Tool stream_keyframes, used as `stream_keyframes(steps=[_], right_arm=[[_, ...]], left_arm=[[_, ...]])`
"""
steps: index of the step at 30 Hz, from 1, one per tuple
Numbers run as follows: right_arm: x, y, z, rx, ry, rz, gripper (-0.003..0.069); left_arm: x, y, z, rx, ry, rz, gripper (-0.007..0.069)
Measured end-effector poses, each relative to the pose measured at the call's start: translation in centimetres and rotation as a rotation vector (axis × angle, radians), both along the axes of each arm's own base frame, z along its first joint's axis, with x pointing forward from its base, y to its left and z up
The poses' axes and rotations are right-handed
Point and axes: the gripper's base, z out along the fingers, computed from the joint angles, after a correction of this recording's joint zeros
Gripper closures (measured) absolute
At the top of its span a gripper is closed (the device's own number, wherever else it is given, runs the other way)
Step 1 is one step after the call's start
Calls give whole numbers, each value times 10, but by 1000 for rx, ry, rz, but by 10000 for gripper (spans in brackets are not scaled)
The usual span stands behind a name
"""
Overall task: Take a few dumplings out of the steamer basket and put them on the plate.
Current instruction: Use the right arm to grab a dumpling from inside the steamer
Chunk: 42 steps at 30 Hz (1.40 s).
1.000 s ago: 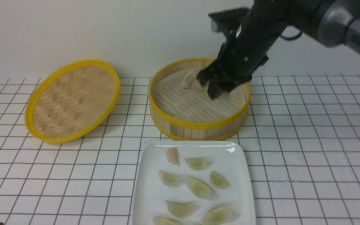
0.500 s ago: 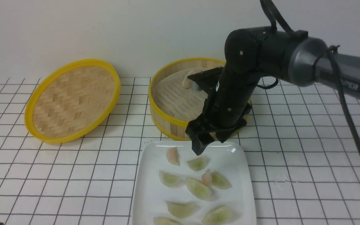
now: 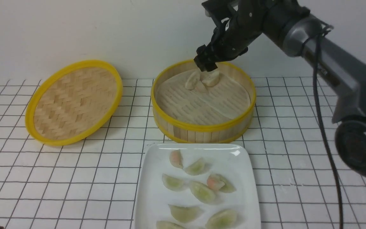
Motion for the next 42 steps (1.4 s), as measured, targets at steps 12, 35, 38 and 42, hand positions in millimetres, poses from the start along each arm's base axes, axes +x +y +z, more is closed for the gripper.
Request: stream_keyframes(steps=[12,35,38,42], right_arm=[[37,-15,-67,107,0,-33,141],[29,-13,-47,173,77,-36,383],[18,-16,-12,166,72,-16,383],[5,-20,36,199,16,-26,383]], left_arm=[[0,0,0,0,0,0,631],[0,0,0,0,0,0,631],[0,0,0,0,0,0,631],[0,0,0,0,0,0,631]])
